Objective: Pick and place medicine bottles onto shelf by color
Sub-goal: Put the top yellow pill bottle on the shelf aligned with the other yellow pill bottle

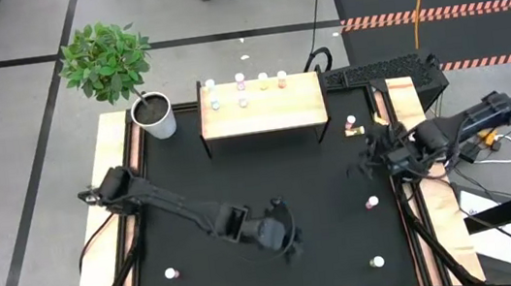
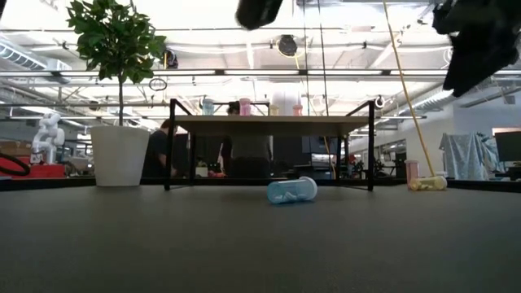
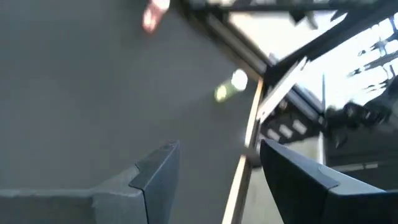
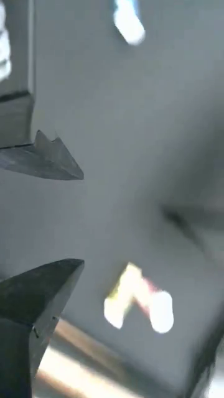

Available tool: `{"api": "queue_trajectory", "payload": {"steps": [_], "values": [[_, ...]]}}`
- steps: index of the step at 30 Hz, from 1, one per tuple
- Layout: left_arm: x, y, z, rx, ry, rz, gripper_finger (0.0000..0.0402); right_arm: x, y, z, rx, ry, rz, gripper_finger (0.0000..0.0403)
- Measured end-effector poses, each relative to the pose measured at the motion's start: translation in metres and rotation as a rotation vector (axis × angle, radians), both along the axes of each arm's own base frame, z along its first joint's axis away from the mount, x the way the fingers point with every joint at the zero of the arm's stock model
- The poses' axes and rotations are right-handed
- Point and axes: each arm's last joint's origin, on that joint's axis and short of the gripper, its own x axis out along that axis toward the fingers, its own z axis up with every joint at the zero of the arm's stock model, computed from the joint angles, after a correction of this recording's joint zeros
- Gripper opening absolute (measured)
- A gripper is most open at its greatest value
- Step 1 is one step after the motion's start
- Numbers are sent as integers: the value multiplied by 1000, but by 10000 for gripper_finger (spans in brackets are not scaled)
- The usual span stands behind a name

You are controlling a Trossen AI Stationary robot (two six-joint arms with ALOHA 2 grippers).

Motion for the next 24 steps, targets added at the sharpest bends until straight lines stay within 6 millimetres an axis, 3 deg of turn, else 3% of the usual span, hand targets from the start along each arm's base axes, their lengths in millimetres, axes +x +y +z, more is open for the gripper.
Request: {"api": "queue_trajectory", "payload": {"steps": [6, 11, 16, 24], "values": [[15, 34, 50, 63, -139, 28, 223, -12, -24, -8, -31, 33, -354, 212], [18, 56, 83, 160, -173, 24, 223, -10, -32, -27, 67, 117, -330, 212], [16, 77, 95, 197, -110, 50, 223, 3, -45, -35, 97, 220, -165, 212], [16, 88, 94, 223, -73, 62, 223, 23, -86, -53, 166, 314, -201, 212]]}}
